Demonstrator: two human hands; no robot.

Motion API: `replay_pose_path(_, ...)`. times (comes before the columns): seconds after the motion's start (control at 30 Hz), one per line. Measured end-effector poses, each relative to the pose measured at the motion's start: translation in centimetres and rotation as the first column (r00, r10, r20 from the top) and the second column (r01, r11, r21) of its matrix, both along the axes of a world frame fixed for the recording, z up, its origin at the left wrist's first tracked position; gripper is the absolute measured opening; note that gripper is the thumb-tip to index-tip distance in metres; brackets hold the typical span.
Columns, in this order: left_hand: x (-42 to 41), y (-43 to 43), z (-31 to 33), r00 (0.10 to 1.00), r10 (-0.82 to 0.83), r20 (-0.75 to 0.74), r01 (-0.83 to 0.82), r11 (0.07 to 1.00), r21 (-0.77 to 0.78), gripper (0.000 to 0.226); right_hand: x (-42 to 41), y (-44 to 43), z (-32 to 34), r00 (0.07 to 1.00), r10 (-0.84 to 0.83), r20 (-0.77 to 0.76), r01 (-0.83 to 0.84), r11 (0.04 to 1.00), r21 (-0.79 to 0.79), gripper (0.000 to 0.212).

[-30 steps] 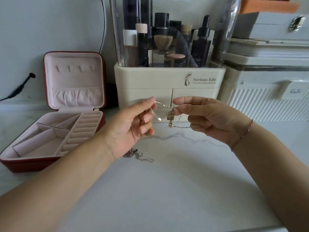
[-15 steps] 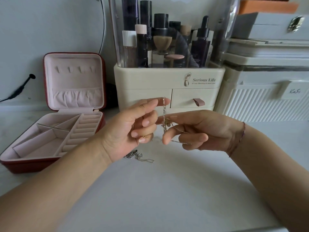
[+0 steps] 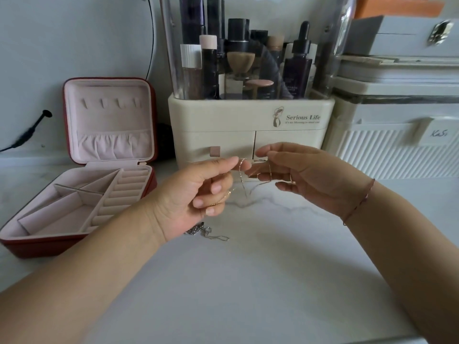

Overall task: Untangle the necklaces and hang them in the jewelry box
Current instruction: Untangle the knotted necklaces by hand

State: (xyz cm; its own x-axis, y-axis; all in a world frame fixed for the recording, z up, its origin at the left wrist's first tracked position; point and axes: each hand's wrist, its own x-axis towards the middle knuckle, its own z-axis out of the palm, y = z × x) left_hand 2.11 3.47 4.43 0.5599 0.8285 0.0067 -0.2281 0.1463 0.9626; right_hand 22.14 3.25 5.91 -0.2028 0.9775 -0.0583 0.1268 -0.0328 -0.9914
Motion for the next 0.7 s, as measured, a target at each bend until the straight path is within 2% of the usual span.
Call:
replay_pose_path(0.2, -0.1, 0.3, -0.1, 0.965, 0.148, -0.218, -0.152, 0.988, -0.003, 0.011, -0.6, -0.5, 0.5, 0.988, -0.152, -0.036, 0.156, 0.967, 0.201, 0.009)
replay_pose_path(0.4, 0.5, 0.2, -0.6, 0.925, 0.219, -0.310, -0.225, 0.974, 0.015, 0.004, -1.3, -0.9, 0.4, 0.978, -0.207, 0.026, 0.163, 0.833, 0.529, 0.010)
replay_pose_path(0.57, 0.4, -0.1, -0.5, 0.934, 0.222, -0.280, -0.218, 0.975, 0.044, 0.020, -1.3, -0.9, 0.3, 0.978, -0.197, 0.068, 0.118, 0.791, 0.601, 0.014)
replay_pose_path(0.7, 0.4, -0.4, -0.2, 0.954, 0.182, -0.239, -0.174, 0.983, 0.056, 0.031, -1.1, -1.1, 0.9, 0.996, -0.076, -0.035, 0.083, 0.814, 0.576, 0.017)
